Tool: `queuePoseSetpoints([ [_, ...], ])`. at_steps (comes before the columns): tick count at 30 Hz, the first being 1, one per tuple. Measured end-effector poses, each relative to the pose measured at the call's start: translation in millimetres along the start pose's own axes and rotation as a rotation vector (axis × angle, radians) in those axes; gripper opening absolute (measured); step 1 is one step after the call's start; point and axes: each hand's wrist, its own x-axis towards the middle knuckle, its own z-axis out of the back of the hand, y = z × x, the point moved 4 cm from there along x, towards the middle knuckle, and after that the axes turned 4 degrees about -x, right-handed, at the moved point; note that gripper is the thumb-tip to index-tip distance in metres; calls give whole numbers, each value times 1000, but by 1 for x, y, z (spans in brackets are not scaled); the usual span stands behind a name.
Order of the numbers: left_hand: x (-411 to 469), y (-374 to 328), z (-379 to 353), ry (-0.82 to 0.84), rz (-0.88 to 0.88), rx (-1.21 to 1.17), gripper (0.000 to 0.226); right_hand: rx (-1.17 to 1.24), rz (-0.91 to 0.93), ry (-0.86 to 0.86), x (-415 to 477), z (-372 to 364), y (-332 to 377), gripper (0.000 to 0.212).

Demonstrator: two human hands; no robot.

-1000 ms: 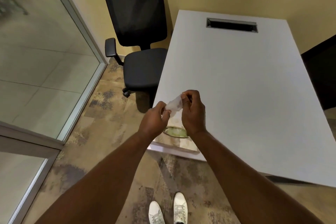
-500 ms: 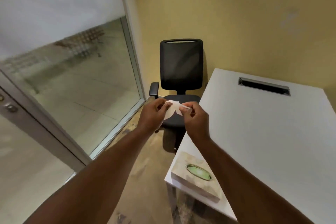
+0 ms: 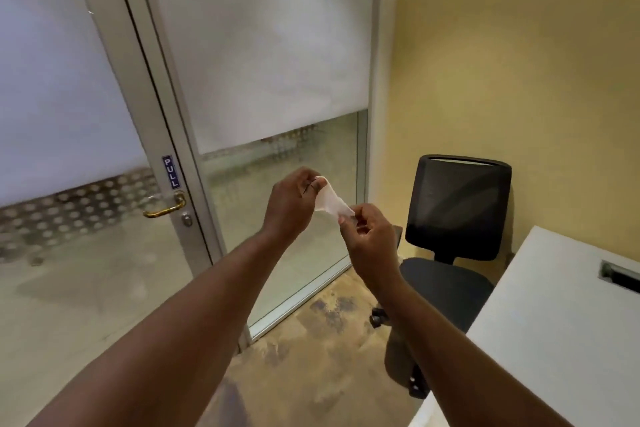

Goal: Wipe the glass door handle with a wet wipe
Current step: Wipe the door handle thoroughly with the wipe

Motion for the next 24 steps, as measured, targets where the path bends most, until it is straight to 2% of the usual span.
queuePoseSetpoints([
  [7, 36, 43, 85, -88, 40, -11, 11, 325, -7, 21, 23, -90, 52, 8],
  [11, 66, 67, 137, -146, 28, -41, 19, 421, 66, 71, 47, -155, 83, 33],
  [13, 80, 76, 163, -167, 37, -46, 21, 392, 80, 94, 60, -187, 95, 46],
  [15, 89, 87, 181, -157, 60, -71, 24, 354, 70, 88, 73, -214, 101, 51],
  [18, 101, 110, 217, -170, 73, -97, 28, 346, 41, 88, 93, -263, 113, 45],
  [22, 117, 138, 255, -232, 70, -75, 29, 412, 76, 112, 107, -312, 125, 18],
  [24, 125, 157, 270, -263, 85, -63, 29, 450, 101, 119, 114, -335, 126, 21],
])
